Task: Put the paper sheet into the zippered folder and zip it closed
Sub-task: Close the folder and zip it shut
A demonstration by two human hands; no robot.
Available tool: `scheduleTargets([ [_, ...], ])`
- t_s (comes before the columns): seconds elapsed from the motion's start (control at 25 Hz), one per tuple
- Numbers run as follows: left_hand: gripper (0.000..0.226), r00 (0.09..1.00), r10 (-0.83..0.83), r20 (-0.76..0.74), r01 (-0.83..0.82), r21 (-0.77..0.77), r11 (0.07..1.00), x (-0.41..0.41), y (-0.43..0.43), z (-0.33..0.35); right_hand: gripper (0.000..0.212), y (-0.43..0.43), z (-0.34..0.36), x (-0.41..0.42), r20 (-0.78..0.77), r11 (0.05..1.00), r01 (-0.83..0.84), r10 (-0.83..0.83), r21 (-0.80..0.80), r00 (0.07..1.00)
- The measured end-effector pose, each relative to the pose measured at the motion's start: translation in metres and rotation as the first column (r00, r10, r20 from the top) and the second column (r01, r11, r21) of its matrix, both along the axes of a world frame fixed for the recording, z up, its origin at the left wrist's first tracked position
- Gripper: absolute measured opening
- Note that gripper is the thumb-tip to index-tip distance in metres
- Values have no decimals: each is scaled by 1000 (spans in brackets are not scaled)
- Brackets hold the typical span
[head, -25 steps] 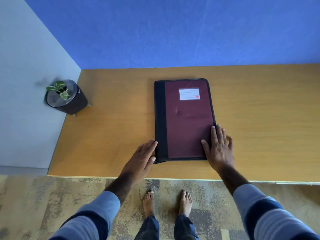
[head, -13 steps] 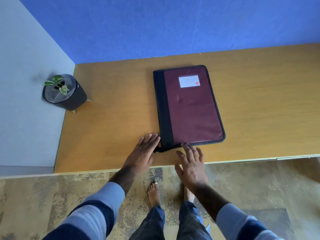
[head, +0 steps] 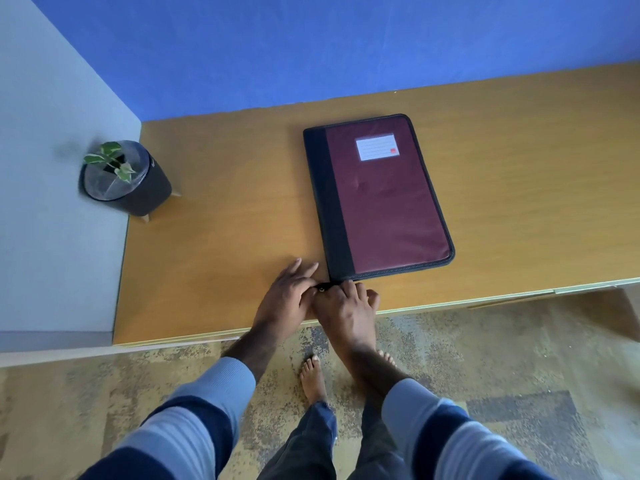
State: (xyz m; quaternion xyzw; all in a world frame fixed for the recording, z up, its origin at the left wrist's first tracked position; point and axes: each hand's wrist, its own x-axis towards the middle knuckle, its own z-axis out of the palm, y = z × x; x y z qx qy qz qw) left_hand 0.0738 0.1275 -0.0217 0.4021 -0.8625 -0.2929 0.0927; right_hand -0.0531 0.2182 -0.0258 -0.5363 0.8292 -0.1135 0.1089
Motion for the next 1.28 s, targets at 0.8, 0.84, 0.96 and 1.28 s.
scheduleTargets([
  [0.8,7,996,49,-74,-39,141,989,7,10,-4,26,5,2,-4,86,1000,-14,15,-16,996],
  [0.84,5,997,39,-73,-29,137,990,8,9,-5,25,5,2,-4,83,1000,-4,4,-10,997],
  [0.96,3,998,28,-63,-20,129,991,8,5,-3,21,5,2,-4,86,1000,14,-13,-3,996],
  [1.28,10,999,53,5,-53,-53,997,9,3,4,13,4,10,-21,11,1000,-1,1,3,1000],
])
